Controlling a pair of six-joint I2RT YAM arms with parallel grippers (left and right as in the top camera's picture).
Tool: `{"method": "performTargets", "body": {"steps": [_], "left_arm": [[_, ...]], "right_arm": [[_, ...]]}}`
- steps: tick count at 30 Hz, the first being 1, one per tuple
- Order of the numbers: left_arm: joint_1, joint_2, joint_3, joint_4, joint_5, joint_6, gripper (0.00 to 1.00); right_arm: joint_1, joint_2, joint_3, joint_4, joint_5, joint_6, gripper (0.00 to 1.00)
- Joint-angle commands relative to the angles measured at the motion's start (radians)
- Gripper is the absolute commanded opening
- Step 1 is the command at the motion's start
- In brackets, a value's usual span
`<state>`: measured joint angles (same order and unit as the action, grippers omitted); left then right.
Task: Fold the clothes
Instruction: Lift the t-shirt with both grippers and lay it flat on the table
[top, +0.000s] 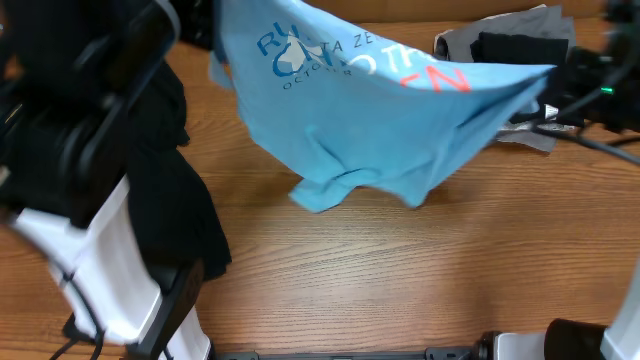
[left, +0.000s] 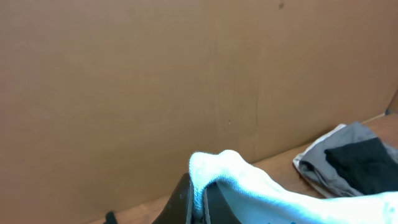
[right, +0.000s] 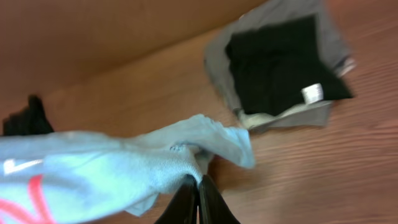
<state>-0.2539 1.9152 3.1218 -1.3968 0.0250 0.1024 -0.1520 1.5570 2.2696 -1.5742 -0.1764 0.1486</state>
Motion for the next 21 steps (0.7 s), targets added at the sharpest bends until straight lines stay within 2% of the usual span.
{"method": "performTargets", "body": {"steps": [1, 6, 12, 21], "left_arm": [[0.005, -0.083, 0.020, -0.018, -0.011, -0.021, 0.04], [0.005, -0.166, 0.020, -0.072, -0.034, -0.038, 0.04], [0.005, -0.203, 0.020, -0.152, -0.112, -0.082, 0.04], [0.005, -0.119, -0.053, -0.183, -0.325, -0.156, 0.04]], "right_arm": [[-0.048, -0.041, 0.123, -0.038, 0.001, -0.036, 0.04], [-0.090, -0.082, 0.214, -0.079, -0.001, -0.069, 0.04], [-0.092, -0.109, 0.225, -0.068, 0.002, -0.106, 0.04], [-0.059, 0.065, 0.224, 0.028, -0.148, -0.181, 0.04]]}}
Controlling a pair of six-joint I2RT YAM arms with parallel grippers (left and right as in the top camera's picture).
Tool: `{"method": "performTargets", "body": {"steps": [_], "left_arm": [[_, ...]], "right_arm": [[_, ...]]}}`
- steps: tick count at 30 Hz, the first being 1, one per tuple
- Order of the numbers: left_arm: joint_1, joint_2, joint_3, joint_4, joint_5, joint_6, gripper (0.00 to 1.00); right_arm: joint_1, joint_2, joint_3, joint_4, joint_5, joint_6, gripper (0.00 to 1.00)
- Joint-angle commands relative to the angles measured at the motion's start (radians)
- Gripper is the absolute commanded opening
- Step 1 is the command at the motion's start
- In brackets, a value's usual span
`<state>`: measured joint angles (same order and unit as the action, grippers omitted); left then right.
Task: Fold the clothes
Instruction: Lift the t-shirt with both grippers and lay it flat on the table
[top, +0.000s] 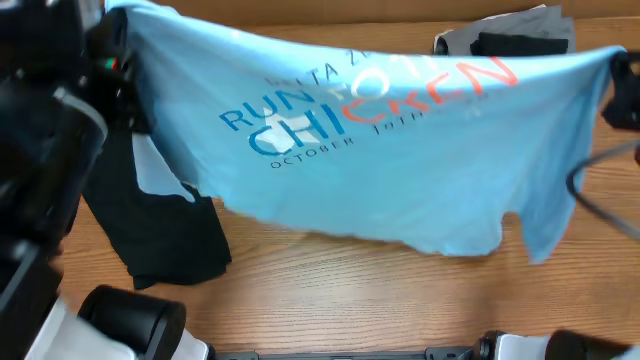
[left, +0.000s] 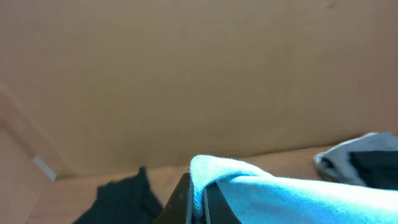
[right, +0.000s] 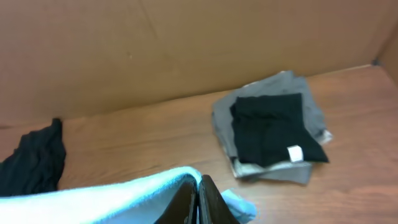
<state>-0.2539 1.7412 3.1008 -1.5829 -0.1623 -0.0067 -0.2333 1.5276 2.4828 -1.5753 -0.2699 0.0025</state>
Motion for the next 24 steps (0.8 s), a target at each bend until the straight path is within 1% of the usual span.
{"method": "performTargets", "body": {"steps": [1, 10, 15, 21, 23, 24], "left_arm": [[0.005, 0.074, -0.042, 0.001, -0.158, -0.048, 0.04], [0.008, 0.263, -0.137, -0.019, -0.271, -0.086, 0.04], [0.026, 0.383, -0.175, -0.031, -0.275, -0.095, 0.04], [0.062, 0.547, -0.175, -0.075, -0.274, -0.114, 0.04], [0.069, 0.586, -0.175, -0.088, -0.270, -0.114, 0.04], [0.076, 0.629, -0.175, -0.100, -0.263, -0.114, 0.04]], "right_arm": [[0.044, 0.134, 0.010, 0.043, -0.054, -0.037, 0.04], [0.190, 0.445, 0.010, 0.205, -0.035, -0.048, 0.04], [0.246, 0.597, 0.010, 0.338, -0.035, -0.048, 0.04], [0.313, 0.735, 0.010, 0.472, -0.035, -0.048, 0.04], [0.329, 0.760, 0.010, 0.492, -0.035, -0.048, 0.04], [0.344, 0.780, 0.010, 0.510, -0.035, -0.048, 0.09]]}}
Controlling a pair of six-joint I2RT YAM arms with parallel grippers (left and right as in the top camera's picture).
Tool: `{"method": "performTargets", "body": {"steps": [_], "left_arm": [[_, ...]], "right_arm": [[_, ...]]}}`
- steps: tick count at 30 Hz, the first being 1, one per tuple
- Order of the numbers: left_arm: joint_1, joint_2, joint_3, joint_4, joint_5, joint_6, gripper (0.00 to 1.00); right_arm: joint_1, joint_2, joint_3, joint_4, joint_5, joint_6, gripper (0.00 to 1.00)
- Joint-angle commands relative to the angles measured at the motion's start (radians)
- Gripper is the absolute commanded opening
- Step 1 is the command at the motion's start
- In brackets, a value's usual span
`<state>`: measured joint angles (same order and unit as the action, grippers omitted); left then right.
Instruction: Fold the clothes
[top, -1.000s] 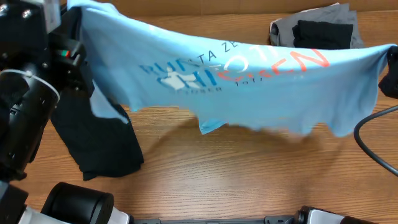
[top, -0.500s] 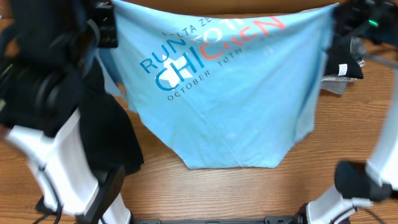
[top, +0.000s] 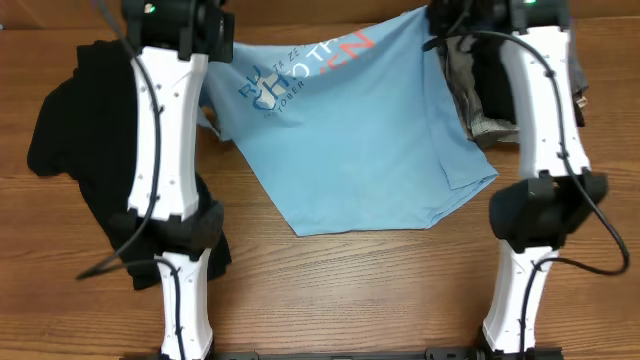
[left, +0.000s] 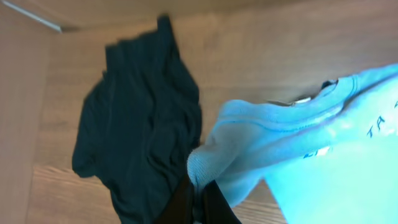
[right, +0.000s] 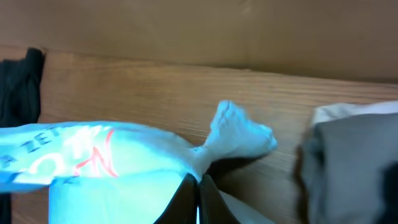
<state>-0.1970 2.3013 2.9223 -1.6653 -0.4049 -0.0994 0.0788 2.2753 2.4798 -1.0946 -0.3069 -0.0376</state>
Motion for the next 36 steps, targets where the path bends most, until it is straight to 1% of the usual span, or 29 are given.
{"method": "performTargets", "body": {"steps": [1, 2, 3, 4, 5, 7, 11, 15, 17, 20, 23, 27, 32, 36], "left_arm": [[0.021, 0.092, 0.003, -0.023, -0.019, -0.021, 0.08], [0.022, 0.109, 0.003, -0.024, -0.019, -0.021, 0.25], [0.023, 0.127, 0.003, -0.024, -0.019, -0.021, 0.49], [0.023, 0.142, 0.003, -0.024, -0.019, -0.021, 0.72], [0.023, 0.152, 0.003, -0.024, -0.019, -0.020, 0.82], [0.026, 0.159, 0.003, -0.024, -0.014, -0.020, 1.00], [0.043, 0.125, 0.015, -0.021, 0.041, -0.021, 1.00], [0.071, 0.033, 0.050, -0.024, 0.175, -0.021, 1.00], [0.081, -0.030, 0.057, -0.024, 0.220, -0.025, 1.00], [0.086, -0.132, 0.058, -0.024, 0.227, -0.065, 1.00], [0.083, -0.228, 0.058, -0.024, 0.231, -0.065, 1.00], [0.082, -0.336, 0.058, -0.024, 0.287, -0.058, 1.00], [0.082, -0.444, 0.034, -0.024, 0.341, -0.049, 1.00], [0.082, -0.547, -0.132, -0.024, 0.344, -0.043, 1.00]], "right_arm": [[0.039, 0.040, 0.013, 0.035, 0.002, -0.008, 0.38], [0.039, 0.040, 0.013, 0.037, 0.002, -0.008, 0.69], [0.040, 0.040, 0.013, 0.037, 0.002, -0.001, 0.86], [0.040, 0.036, 0.016, 0.034, 0.002, 0.016, 0.96], [0.039, 0.028, 0.023, 0.022, 0.002, 0.035, 1.00], [0.032, 0.002, 0.037, -0.014, -0.001, 0.053, 1.00], [0.026, -0.098, 0.068, -0.123, -0.002, 0.109, 1.00], [0.031, -0.248, 0.074, -0.238, -0.002, 0.183, 1.00], [0.039, -0.315, 0.074, -0.294, 0.001, 0.223, 1.00], [0.056, -0.415, 0.074, -0.386, 0.029, 0.270, 1.00], [0.086, -0.487, 0.074, -0.465, 0.072, 0.306, 1.00], [0.138, -0.551, 0.074, -0.579, 0.119, 0.364, 1.00], [0.229, -0.619, 0.040, -0.599, 0.180, 0.410, 1.00], [0.317, -0.679, -0.002, -0.599, 0.274, 0.449, 1.00]]}}
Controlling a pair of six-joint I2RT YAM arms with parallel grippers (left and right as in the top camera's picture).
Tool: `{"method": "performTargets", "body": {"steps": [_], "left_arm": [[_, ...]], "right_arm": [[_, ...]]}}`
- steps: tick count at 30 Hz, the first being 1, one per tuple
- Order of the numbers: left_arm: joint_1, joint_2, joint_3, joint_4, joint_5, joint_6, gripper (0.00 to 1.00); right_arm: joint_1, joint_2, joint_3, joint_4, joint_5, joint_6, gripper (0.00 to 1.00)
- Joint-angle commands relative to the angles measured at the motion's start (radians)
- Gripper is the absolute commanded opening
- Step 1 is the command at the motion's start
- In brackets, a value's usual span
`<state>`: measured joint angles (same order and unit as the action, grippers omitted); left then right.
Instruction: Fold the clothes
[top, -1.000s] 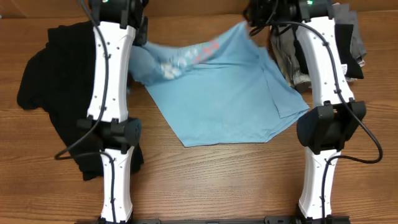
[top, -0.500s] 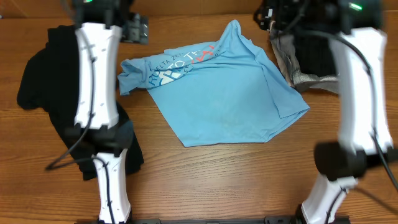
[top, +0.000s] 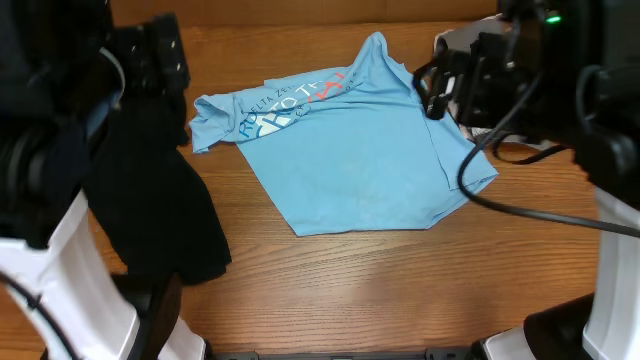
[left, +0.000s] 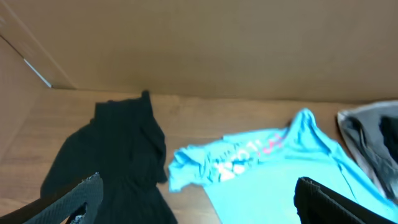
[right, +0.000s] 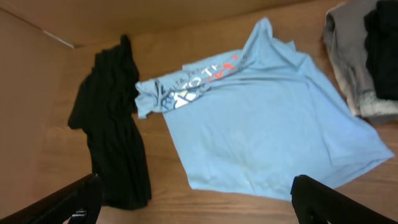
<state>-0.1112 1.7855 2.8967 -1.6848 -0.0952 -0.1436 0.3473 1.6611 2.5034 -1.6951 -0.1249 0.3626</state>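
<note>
A light blue T-shirt (top: 352, 152) with a printed chest lies spread on the wooden table (top: 400, 290), its print side up and its left sleeve bunched. My left gripper (left: 196, 200) hangs high above it, open wide, its fingers (left: 73, 198) empty. The shirt (left: 280, 158) shows below it. My right gripper (right: 199, 200) is also raised and open wide with nothing in it, looking down on the whole shirt (right: 261, 115).
A crumpled black garment (top: 150, 200) lies on the table left of the shirt. A folded grey and black pile (right: 364, 59) sits at the back right. A brown cardboard wall (left: 186, 43) closes off the back of the table.
Both grippers have let go of the blue shirt's shoulders and opened. The shirt now lies on the table, and both grippers are raised well above it.
Both grippers were shut on the blue shirt, holding it bunched in the air. Then they held it stretched wide between them. Then its lower part lay on the table with the shoulders still held at the back. Now it lies released.
</note>
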Motion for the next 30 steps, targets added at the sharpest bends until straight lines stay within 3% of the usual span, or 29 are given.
{"method": "performTargets", "body": {"steps": [1, 9, 17, 25, 30], "left_arm": [[-0.003, -0.058, -0.170, -0.005, 0.034, 0.002, 1.00], [0.000, -0.168, -0.683, -0.004, 0.034, -0.008, 1.00], [0.002, -0.165, -1.149, 0.236, 0.034, -0.034, 1.00], [0.104, -0.165, -1.520, 0.477, 0.051, -0.063, 1.00], [0.161, -0.164, -1.716, 0.696, 0.158, 0.003, 1.00]], "right_arm": [[0.068, -0.084, -0.051, 0.002, 0.119, 0.064, 1.00], [0.097, -0.196, -0.390, 0.013, 0.230, 0.132, 1.00], [0.098, -0.193, -0.737, 0.227, 0.229, 0.128, 1.00], [0.098, -0.178, -0.824, 0.307, 0.229, 0.101, 1.00], [0.098, -0.177, -0.824, 0.354, 0.229, 0.101, 1.00]]}}
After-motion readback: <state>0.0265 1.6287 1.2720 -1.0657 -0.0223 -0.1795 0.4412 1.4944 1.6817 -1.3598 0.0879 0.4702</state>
